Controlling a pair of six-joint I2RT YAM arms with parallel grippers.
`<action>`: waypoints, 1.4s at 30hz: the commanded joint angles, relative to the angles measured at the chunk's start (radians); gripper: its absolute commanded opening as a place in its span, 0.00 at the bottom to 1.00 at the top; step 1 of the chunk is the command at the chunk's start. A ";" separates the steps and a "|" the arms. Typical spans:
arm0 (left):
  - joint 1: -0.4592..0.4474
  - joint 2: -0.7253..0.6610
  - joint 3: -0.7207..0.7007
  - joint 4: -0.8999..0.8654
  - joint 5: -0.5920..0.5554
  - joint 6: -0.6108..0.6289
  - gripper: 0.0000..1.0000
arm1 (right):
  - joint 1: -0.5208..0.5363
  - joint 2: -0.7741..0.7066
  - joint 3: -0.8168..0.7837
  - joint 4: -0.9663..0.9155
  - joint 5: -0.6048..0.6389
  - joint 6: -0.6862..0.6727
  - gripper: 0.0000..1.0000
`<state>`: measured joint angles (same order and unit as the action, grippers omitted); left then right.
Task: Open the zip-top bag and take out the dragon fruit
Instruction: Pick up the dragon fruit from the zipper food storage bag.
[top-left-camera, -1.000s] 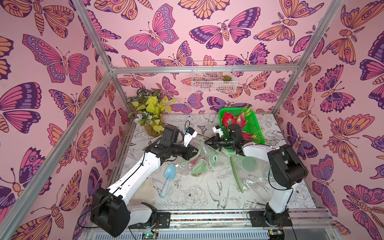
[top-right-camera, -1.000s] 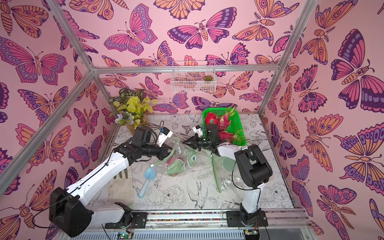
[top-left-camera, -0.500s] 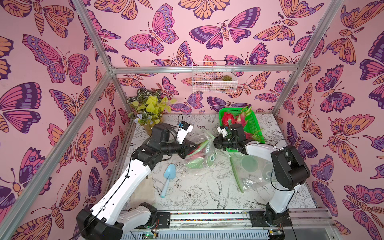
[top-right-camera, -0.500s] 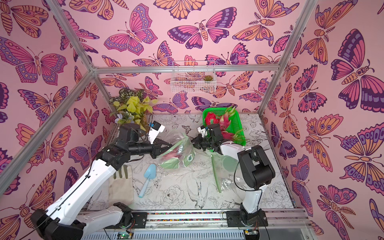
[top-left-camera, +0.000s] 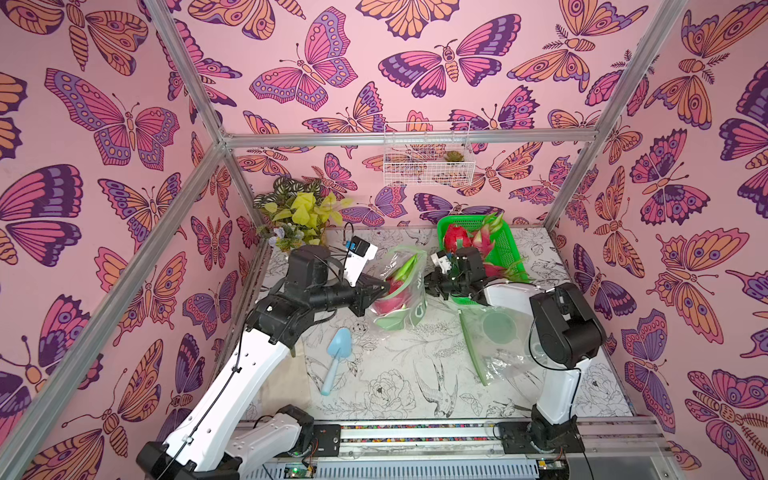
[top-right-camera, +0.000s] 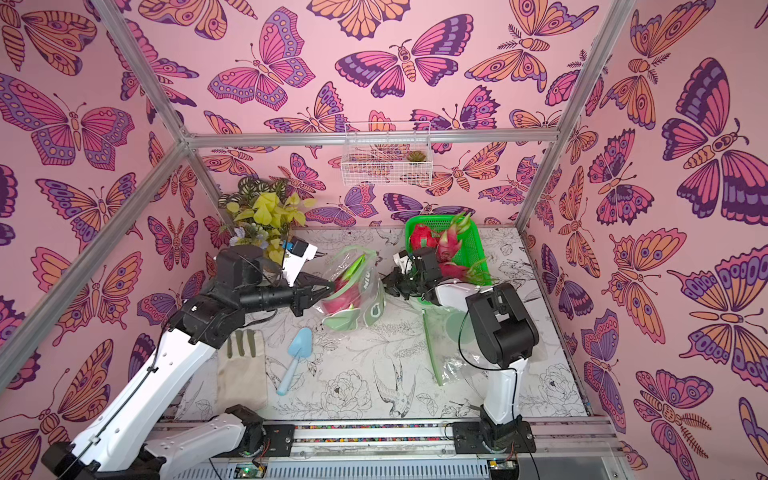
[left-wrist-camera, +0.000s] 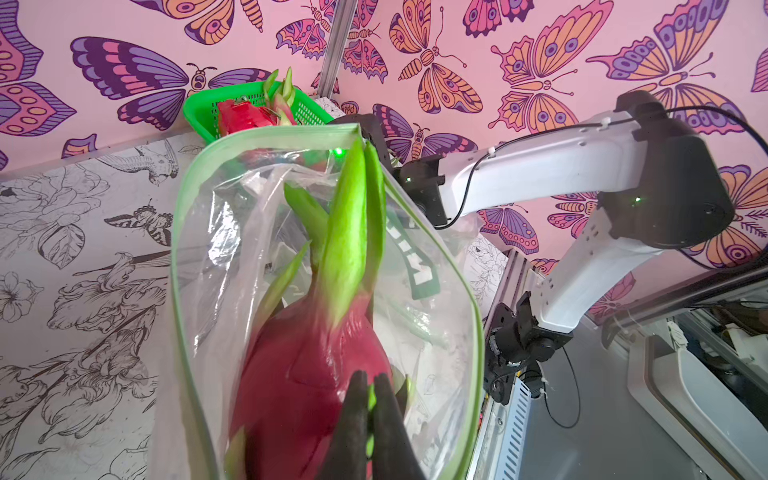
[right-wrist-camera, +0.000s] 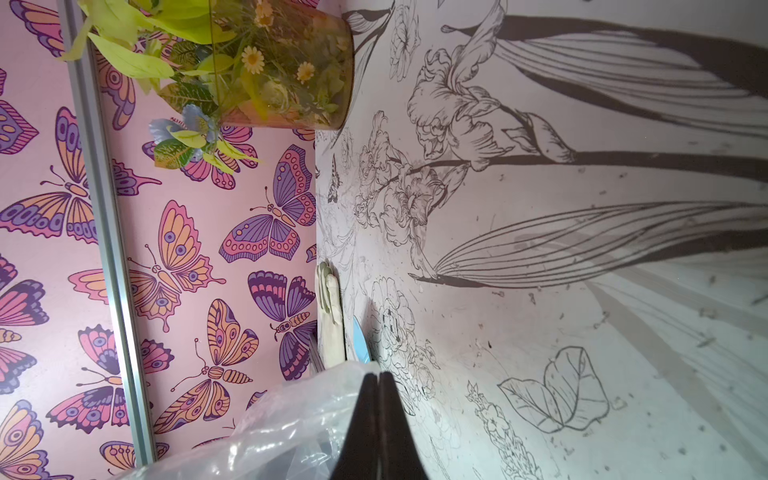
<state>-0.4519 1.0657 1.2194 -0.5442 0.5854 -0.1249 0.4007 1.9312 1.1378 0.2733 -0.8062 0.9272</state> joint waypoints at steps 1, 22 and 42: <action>-0.004 -0.026 -0.043 0.083 -0.087 -0.051 0.00 | -0.009 0.010 0.034 -0.015 0.000 -0.011 0.11; -0.061 0.159 -0.122 0.177 -0.061 0.048 0.00 | 0.008 -0.312 0.517 -0.726 0.072 -0.327 0.43; -0.113 0.366 -0.413 0.668 0.123 -0.011 0.00 | 0.119 -0.397 0.281 -0.491 -0.068 -0.154 0.39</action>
<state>-0.5594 1.4166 0.8337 -0.0078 0.6636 -0.1162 0.5068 1.6218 1.4105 -0.2417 -0.8635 0.7708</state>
